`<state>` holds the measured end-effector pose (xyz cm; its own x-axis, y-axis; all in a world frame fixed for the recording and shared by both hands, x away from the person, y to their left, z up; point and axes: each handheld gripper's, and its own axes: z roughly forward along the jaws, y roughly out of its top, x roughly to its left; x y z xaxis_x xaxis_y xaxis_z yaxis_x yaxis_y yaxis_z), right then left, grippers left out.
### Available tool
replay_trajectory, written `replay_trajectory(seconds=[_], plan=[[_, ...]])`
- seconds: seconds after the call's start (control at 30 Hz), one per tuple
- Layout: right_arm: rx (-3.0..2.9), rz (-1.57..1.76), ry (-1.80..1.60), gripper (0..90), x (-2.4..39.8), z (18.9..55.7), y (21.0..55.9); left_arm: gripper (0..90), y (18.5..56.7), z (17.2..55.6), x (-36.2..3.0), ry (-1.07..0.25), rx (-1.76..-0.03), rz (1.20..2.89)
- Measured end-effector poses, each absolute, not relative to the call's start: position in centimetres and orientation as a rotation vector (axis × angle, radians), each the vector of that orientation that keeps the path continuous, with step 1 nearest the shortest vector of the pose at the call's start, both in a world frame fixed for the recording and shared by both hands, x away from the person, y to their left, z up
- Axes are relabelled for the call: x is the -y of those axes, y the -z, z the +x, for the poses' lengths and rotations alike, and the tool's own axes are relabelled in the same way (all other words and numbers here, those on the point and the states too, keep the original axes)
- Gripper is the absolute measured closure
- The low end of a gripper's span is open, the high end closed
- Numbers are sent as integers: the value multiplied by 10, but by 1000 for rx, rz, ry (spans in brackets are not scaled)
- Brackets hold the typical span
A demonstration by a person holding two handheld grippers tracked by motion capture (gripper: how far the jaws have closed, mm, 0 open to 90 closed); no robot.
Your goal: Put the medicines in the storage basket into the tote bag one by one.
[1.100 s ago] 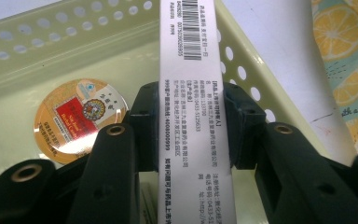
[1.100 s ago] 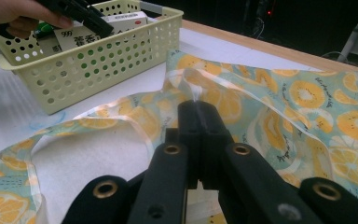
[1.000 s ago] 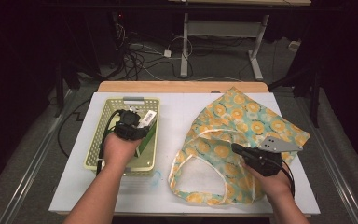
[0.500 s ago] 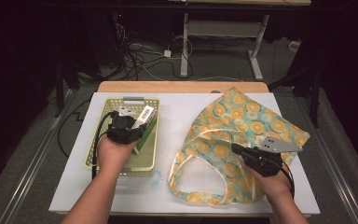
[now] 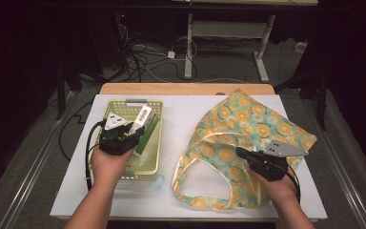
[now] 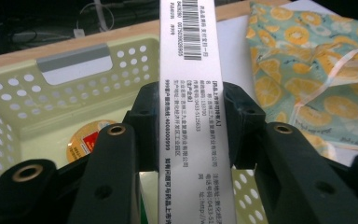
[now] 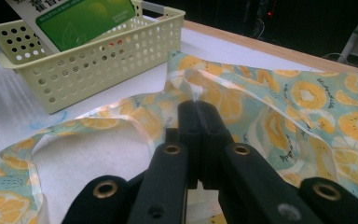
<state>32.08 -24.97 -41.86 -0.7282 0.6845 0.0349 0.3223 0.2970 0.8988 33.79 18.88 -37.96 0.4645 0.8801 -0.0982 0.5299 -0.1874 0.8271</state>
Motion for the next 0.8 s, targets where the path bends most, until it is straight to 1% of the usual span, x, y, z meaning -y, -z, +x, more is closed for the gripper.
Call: replay_trajectory(seconds=[0.4,0.8], plan=[[-2212,903,-1408,900,250,320,418,605,369,318,-179,-495,-1093,1804],[-2208,901,-1412,900,250,320,417,605,359,303,-150,-445,-972,1803]])
